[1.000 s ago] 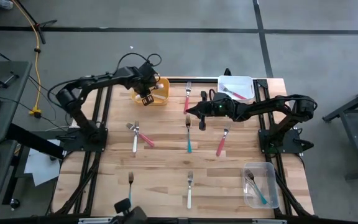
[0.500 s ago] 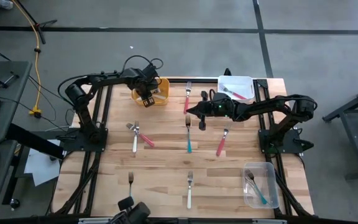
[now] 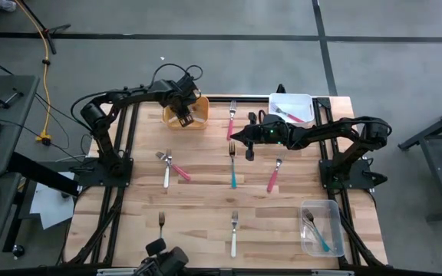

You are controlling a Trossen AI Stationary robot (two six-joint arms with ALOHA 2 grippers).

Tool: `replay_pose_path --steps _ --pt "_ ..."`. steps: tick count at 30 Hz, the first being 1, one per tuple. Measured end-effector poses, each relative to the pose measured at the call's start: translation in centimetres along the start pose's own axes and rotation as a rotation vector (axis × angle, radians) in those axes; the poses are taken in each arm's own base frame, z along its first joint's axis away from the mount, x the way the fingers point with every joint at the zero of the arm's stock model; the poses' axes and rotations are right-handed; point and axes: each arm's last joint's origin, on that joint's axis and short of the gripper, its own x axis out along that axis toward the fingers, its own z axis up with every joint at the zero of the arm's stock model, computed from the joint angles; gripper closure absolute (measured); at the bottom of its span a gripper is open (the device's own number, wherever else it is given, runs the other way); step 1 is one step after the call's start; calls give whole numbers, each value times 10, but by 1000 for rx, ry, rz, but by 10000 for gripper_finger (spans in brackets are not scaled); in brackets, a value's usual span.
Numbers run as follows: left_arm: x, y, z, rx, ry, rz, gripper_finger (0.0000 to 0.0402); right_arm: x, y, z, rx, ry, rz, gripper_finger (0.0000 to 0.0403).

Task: Sort silverware by color (type)
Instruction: Put the bottom left pink fork into the white bin

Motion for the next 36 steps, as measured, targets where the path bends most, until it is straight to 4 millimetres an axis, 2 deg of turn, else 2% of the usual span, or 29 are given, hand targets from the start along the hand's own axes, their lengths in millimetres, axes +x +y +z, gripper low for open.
replay_pose_path --steps 3,7,12,15,19,24,31,36 --pt "-4 -4 0 13 4 -1 292 0 0 -1 2 9 2 403" --pt "-9 -13 -8 44 -25 9 327 0 1 -2 -1 25 4 403" --pt "-24 -22 -25 22 -146 44 384 0 1 -2 -3 26 2 403" --pt "-39 -29 -36 -7 -262 66 399 0 1 -2 -4 25 2 403" --pt "-60 -47 -51 -53 -440 57 396 0 0 -2 -4 25 1 403" --pt "-72 -80 -71 -41 -626 -7 400 0 1 -7 8 76 -9 403" --pt "-62 -124 -98 -34 -853 -150 401 0 4 -9 30 130 -117 403" --pt "-50 -145 -114 -36 -977 -243 401 2 11 -10 78 226 -137 402"
